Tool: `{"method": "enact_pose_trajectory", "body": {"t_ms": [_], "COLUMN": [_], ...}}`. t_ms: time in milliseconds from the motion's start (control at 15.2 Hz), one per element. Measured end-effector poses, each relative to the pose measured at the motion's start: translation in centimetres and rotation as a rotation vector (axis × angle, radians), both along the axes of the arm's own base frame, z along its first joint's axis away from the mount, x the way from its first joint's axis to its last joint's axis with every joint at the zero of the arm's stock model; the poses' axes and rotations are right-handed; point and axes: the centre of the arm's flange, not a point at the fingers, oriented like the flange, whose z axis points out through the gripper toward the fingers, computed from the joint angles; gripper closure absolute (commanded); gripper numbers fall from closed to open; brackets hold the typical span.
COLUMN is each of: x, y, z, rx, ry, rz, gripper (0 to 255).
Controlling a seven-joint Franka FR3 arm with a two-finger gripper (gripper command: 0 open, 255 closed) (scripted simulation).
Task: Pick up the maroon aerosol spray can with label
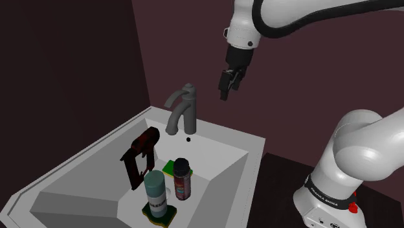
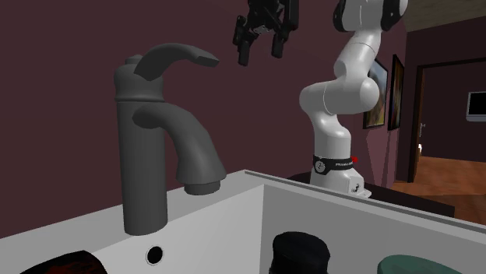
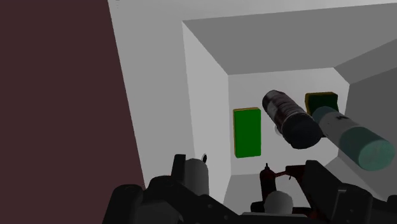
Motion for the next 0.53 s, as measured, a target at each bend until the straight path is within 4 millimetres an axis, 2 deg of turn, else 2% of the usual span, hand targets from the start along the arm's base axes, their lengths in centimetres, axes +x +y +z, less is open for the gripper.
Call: {"method": "enact_pose_trajectory", "body": {"t_ms": [528], "x": [3.1], "y": [6.2], "z": [-8.1], "rx": [0.016], "ry": [0.037], "rz": [-0.023], "gripper": [0]}}
